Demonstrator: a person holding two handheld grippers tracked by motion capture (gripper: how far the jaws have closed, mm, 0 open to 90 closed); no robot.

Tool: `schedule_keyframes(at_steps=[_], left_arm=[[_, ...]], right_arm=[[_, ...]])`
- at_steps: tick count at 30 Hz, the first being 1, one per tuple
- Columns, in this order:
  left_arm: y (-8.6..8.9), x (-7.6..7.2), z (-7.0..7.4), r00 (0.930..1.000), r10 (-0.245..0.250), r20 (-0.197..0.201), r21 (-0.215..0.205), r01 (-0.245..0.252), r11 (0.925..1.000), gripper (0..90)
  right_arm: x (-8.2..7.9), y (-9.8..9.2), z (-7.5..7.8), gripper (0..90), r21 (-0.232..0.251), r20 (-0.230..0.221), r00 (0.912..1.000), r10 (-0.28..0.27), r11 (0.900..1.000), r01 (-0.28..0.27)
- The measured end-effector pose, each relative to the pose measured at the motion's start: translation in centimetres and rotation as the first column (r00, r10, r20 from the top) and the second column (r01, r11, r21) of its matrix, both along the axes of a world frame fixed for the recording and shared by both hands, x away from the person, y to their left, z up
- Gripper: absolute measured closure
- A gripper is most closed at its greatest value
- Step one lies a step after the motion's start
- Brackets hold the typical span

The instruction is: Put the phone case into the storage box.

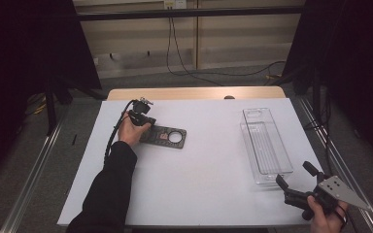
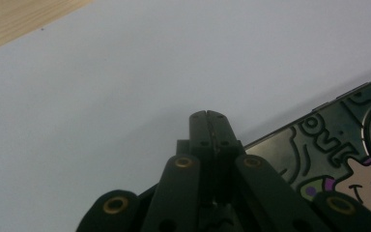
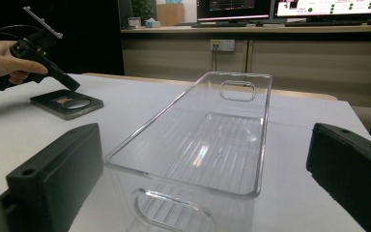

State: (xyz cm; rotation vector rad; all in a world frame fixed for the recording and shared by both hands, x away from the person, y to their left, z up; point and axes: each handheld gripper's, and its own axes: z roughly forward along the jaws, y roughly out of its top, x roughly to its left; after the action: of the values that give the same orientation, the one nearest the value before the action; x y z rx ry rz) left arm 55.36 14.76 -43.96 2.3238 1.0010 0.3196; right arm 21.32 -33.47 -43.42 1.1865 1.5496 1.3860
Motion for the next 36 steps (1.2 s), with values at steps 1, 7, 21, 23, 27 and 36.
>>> schedule_keyframes(at_steps=[1,7,21,23,27,36], left_arm=[[0.1,-0.1,0.0,1.0000,0.000,-0.003,-0.002,0.000,1.0000,90.0],[0.3,-0.2,0.0,1.0000,-0.006,-0.007,-0.014,0.006,0.9999,90.0],[0.6,-0.7,0.1,0.9992,-0.038,-0.014,-0.002,0.038,0.9993,90.0],[0.6,-0.8,0.1,0.9991,-0.042,-0.012,-0.001,0.042,0.9991,90.0],[0.7,-1.1,0.1,0.9985,-0.052,-0.014,-0.001,0.052,0.9986,90.0],[0.9,-1.8,0.2,0.9975,-0.070,-0.011,0.003,0.070,0.9975,90.0]], right_arm=[[0.0,0.0,0.0,0.0,0.002,-0.001,1.0000,-0.001,1.000,0.001],[0.0,0.0,0.0,0.0,0.001,-0.001,1.0000,-0.001,1.000,0.001],[0.0,0.0,0.0,0.0,0.001,-0.002,1.0000,0.001,1.000,-0.001],[0.0,0.0,0.0,0.0,0.000,-0.002,1.0000,0.001,1.000,-0.001],[0.0,0.0,0.0,0.0,0.000,-0.002,1.0000,0.000,1.000,0.000],[0.0,0.0,0.0,0.0,0.000,-0.001,1.0000,0.000,1.000,0.000]])
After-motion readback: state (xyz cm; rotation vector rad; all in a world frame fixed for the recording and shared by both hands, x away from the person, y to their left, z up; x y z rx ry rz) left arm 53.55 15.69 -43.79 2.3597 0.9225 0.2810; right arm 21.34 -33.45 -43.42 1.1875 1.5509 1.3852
